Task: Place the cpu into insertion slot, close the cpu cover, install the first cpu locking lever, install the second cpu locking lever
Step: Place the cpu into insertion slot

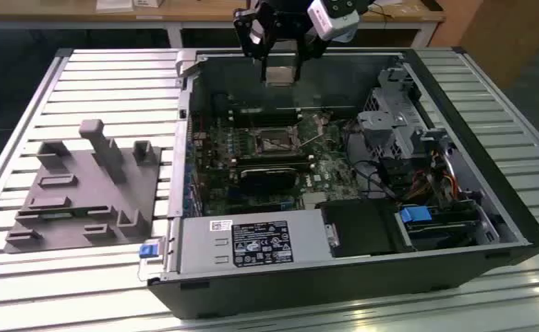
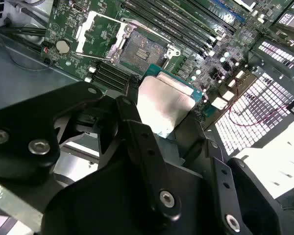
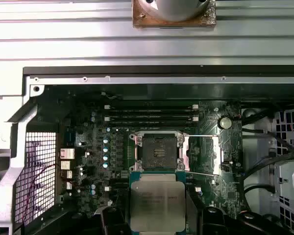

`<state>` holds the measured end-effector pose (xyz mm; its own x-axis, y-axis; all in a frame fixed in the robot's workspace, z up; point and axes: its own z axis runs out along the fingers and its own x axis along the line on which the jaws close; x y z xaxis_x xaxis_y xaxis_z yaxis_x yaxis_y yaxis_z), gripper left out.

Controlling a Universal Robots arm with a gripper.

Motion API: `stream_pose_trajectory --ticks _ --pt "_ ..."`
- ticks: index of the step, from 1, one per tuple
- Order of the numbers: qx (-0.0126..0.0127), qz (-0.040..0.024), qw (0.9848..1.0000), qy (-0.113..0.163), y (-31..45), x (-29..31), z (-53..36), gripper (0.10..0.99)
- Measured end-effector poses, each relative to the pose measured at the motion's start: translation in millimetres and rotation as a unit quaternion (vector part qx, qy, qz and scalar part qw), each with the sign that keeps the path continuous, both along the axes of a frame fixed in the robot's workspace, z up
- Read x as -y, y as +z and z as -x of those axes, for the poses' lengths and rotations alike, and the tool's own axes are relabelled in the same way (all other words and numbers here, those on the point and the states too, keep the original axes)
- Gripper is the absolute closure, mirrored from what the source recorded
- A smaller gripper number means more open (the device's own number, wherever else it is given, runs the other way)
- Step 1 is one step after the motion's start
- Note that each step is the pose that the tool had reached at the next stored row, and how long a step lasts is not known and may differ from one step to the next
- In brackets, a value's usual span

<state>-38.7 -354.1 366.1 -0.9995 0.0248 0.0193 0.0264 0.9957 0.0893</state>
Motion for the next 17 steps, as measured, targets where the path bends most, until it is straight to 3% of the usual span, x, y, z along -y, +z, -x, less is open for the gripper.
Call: stream_pose_trajectory --ticks 9,17 --pt "0.0000 0.0000 1.0000 -0.008 -0.1 0.0 0.0 0.545" --pt "0.0000 0.0001 0.9993 -0.037 -0.3 0.0 0.1 0.545"
